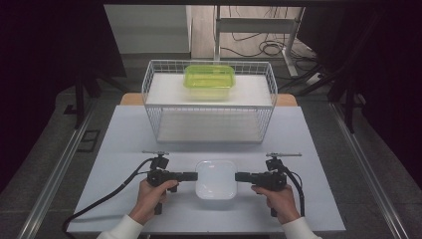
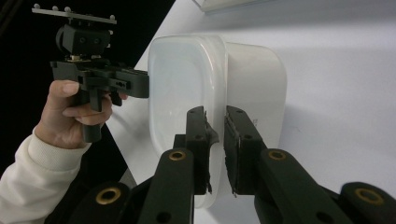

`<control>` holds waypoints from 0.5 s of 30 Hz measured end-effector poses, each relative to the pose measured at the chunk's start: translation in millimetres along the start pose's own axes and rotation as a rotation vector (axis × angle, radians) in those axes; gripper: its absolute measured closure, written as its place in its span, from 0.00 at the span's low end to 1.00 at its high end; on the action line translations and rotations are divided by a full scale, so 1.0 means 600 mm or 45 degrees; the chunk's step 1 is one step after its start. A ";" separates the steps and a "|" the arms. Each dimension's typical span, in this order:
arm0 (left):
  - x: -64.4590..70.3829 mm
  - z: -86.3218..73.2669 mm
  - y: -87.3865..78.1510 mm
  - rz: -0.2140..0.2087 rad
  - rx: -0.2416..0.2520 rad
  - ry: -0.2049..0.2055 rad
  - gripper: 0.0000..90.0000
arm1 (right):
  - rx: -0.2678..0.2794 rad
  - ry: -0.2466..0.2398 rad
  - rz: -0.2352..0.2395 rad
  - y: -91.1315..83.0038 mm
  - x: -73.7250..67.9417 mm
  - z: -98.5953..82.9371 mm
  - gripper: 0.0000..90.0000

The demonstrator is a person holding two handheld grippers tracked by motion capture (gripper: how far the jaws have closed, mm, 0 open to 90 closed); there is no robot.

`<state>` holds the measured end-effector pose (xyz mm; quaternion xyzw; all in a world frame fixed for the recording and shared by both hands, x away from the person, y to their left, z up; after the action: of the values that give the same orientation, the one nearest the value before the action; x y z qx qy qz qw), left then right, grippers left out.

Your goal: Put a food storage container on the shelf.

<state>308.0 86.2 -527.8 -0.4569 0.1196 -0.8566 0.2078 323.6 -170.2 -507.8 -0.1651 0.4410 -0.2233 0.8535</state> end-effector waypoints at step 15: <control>0.024 0.013 -0.019 -0.004 0.057 0.105 0.89 | 0.056 -0.122 0.017 -0.015 -0.028 0.015 0.89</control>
<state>304.6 89.6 -508.0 -0.4166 0.1081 -0.8774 0.2117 320.1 -167.9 -487.0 -0.1540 0.3956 -0.2192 0.8785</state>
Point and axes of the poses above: each handheld gripper's, and its own axes: y roughly forward along the jaws, z roughly out of its top, x roughly to its right, the point moved 6 cm from there along y, roughly forward along the jaws, and after that the axes turned 2 degrees about y, right-handed, at the moved point
